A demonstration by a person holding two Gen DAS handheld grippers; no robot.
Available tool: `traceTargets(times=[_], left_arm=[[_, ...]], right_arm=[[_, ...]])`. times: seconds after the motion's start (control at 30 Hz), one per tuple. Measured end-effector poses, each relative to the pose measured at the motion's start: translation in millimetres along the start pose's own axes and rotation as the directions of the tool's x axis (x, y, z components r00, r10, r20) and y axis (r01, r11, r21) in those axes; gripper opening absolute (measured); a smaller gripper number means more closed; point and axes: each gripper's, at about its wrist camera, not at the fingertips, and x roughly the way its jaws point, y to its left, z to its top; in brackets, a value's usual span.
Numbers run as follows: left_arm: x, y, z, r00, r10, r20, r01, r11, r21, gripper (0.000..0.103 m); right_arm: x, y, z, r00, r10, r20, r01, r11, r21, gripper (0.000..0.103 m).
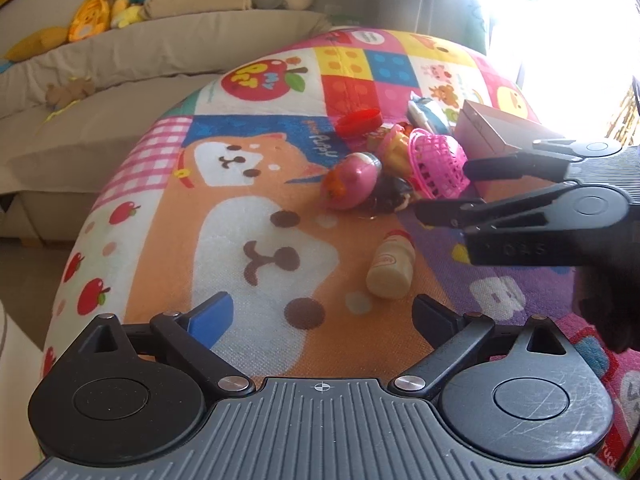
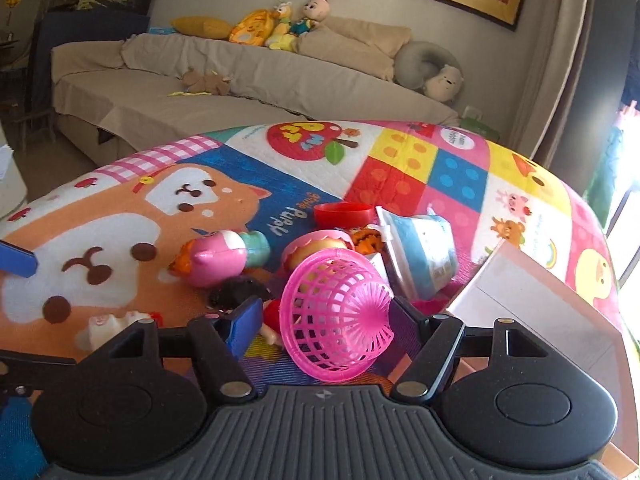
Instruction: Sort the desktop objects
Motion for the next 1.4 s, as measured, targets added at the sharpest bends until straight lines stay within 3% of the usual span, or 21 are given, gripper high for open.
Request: traceTargets(times=[0.03, 0.07, 0.1, 0.17, 0.23, 0.3, 0.37, 0.43, 0.6, 0.8, 0.97, 1.07, 1.27, 1.4], left_arm=[[0, 0, 0, 1.0, 0.0, 0.0, 0.0, 1.0, 0.0, 0.1], [-1, 0, 0, 1.0, -0.001, 0.002, 0.001, 1.0, 0.0, 0.1], [-1, -1, 0, 1.0, -0.005, 0.003, 0.005, 1.0, 0.0, 0.1], [0, -2, 0, 1.0, -0.013, 0.001, 0.013, 1.0, -0.002, 0.1], [1, -4, 1, 1.0, -0.024, 0.0, 0.024, 1.0, -0.002, 0.1], [3, -7, 1, 0.999, -0.037, 0.001, 0.037, 0.999, -0.001, 0.1], [5, -10, 2, 0.999, -0.038, -0.004, 0.038, 0.999, 0.002, 0.101], [7, -12, 3, 0.999, -0.032, -0.006, 0.032, 0.999, 0.006, 0.101], [7, -12, 2, 0.999, -0.036, -0.002, 0.036, 0.999, 0.003, 0.101], [9, -10, 3, 0.999, -0.046, -0.003, 0.046, 0.999, -0.014, 0.102], [9, -8, 3, 0.999, -0.048, 0.002, 0.048, 0.999, -0.025, 0.102], [9, -8, 3, 0.999, -0.049, 0.001, 0.049, 0.998, -0.029, 0.103], [10, -9, 2, 0.999, -0.042, 0.003, 0.042, 0.999, -0.021, 0.103], [9, -6, 1, 0.999, -0.048, 0.01, 0.048, 0.998, -0.037, 0.103]], right_arm=[[-7, 0, 2, 0.996, 0.092, -0.009, -0.091, 0.996, 0.008, 0.063], [-16, 1, 2, 0.994, 0.113, 0.004, -0.113, 0.994, 0.0, 0.06], [-26, 2, 2, 0.996, 0.083, 0.035, -0.082, 0.996, -0.016, 0.06], [-39, -2, 1, 0.995, -0.049, 0.086, 0.051, 0.999, -0.018, 0.065], [-42, -18, 0, 0.972, -0.212, 0.099, 0.211, 0.977, 0.027, 0.068], [-36, -40, -4, 0.956, -0.285, 0.063, 0.28, 0.956, 0.087, 0.071], [-29, -63, -8, 0.962, -0.271, 0.002, 0.268, 0.95, 0.159, 0.071], [-21, -81, -14, 0.978, -0.2, -0.054, 0.207, 0.958, 0.201, 0.074], [-29, -90, -27, 0.986, -0.136, -0.096, 0.151, 0.974, 0.171, 0.082], [-48, -88, -45, 0.981, -0.148, -0.127, 0.162, 0.981, 0.109, 0.085], [-49, -78, -49, 0.964, -0.221, -0.148, 0.224, 0.975, 0.007, 0.086], [-59, -76, -47, 0.966, -0.229, -0.124, 0.232, 0.973, 0.009, 0.085], [-89, -57, -15, 0.993, -0.112, 0.034, 0.11, 0.992, 0.059, 0.086], [-75, -35, 10, 0.998, -0.035, 0.059, 0.032, 0.998, 0.06, 0.083]])
